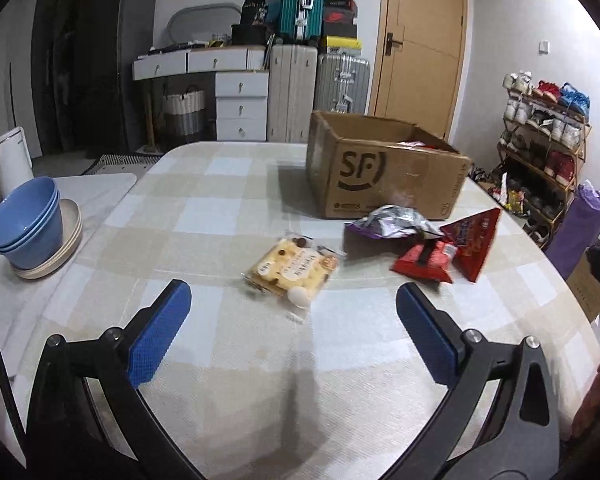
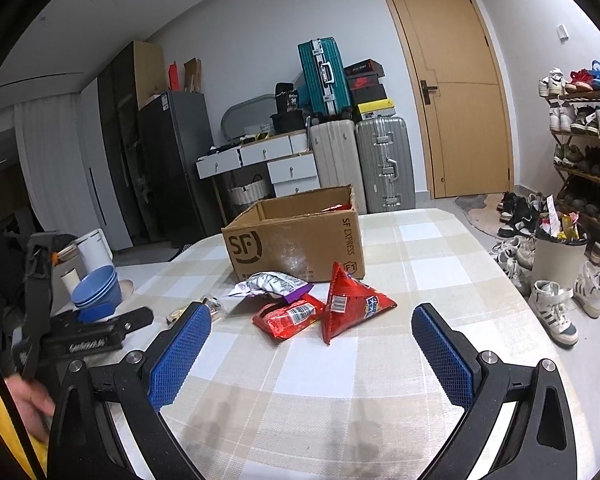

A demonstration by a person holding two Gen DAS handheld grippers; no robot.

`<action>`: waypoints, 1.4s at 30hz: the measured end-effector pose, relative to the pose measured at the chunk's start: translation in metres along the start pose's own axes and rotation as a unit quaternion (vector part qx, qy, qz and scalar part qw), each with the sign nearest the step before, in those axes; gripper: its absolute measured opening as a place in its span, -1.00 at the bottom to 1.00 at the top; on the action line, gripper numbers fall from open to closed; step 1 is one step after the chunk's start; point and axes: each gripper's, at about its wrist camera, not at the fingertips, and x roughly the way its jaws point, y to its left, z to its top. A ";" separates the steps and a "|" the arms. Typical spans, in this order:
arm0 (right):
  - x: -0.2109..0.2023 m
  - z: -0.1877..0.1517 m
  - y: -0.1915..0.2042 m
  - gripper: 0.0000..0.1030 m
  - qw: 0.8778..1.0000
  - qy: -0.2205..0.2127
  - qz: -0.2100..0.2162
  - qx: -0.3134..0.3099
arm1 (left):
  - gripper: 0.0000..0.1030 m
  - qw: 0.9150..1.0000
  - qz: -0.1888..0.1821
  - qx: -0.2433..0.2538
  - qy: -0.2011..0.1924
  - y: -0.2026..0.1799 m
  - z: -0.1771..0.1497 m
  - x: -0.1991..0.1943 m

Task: Organize snacks
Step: 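Withdraw both grippers and move toward the cream cracker packet, then grasp the cream cracker packet with the left gripper while the right gripper grasps the red triangular bag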

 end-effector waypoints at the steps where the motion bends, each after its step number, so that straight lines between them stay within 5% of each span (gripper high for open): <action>1: 0.002 0.000 0.001 0.99 1.000 0.004 0.002 0.002 | 0.99 1.000 -0.009 0.002 0.013 0.003 0.005 0.008; 12: 0.021 -0.001 -0.006 0.99 0.998 0.045 0.022 0.023 | 0.99 0.987 -0.029 0.051 0.149 0.012 0.037 0.109; 17: 0.027 0.000 -0.011 0.99 0.998 0.052 0.025 0.034 | 0.83 0.977 -0.040 0.090 0.191 0.008 0.035 0.143; 21: 0.032 -0.002 -0.013 0.99 0.997 0.058 0.028 0.041 | 0.59 0.974 -0.052 0.099 0.195 0.009 0.036 0.153; 24: 0.037 -0.002 -0.016 0.98 0.996 0.068 0.029 0.047 | 0.11 0.974 -0.062 0.103 0.189 0.008 0.037 0.152; 32: 0.058 0.014 -0.022 0.98 0.994 0.103 0.031 0.038 | 0.08 0.974 -0.080 0.074 0.198 0.014 0.034 0.142; 42: 0.143 0.040 -0.031 0.86 0.983 0.180 0.007 -0.042 | 0.08 0.975 -0.109 0.026 0.194 0.021 0.011 0.106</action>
